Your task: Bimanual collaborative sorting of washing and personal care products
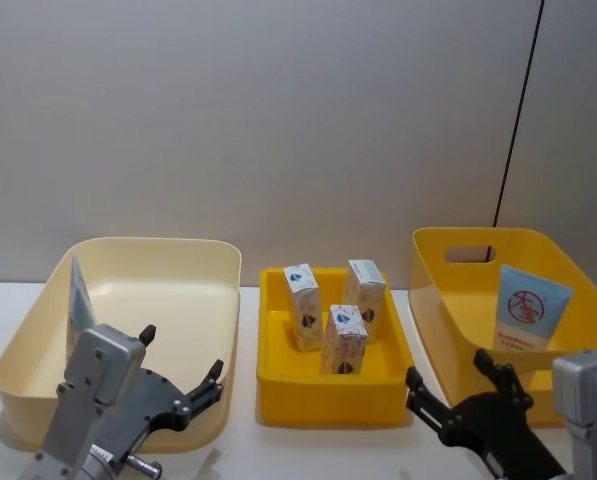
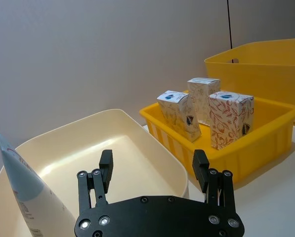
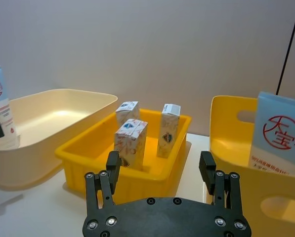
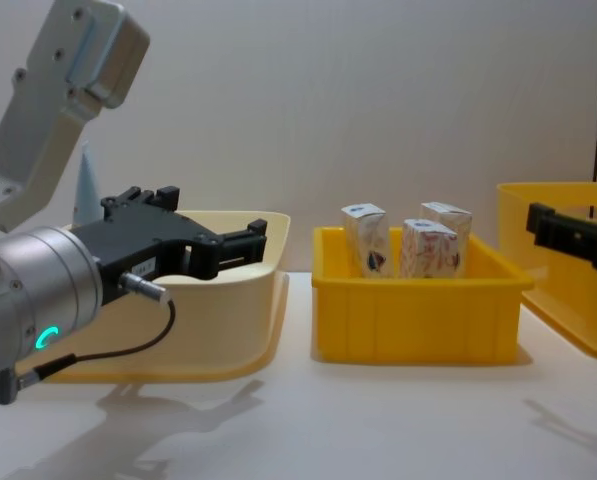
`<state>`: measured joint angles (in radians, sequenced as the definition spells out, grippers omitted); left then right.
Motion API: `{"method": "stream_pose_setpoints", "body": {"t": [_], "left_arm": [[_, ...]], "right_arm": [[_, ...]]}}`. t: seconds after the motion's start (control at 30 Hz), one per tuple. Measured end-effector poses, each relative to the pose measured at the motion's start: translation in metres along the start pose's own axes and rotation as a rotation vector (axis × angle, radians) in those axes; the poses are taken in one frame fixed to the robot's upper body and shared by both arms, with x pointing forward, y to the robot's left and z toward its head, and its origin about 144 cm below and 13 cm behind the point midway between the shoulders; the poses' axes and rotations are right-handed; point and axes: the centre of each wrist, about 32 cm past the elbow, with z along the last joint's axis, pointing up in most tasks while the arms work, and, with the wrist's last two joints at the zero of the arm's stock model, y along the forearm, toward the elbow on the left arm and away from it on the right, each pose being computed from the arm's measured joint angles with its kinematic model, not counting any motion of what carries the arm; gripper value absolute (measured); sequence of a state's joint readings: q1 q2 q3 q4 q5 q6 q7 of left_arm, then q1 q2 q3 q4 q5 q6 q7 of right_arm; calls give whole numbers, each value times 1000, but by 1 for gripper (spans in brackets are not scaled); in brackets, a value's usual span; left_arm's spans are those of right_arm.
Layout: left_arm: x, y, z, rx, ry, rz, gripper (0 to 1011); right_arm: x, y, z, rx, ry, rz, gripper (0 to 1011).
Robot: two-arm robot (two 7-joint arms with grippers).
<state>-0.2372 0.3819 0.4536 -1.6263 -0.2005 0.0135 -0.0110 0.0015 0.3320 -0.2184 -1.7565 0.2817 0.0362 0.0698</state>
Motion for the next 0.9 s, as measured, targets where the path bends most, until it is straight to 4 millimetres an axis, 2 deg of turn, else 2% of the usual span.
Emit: {"method": "stream_pose_setpoints", "body": {"t": [0.9], "left_arm": [[0, 0, 0, 1, 0, -1, 1003]], "right_arm": [[-3, -2, -1, -7, 11, 10, 1001]]}}
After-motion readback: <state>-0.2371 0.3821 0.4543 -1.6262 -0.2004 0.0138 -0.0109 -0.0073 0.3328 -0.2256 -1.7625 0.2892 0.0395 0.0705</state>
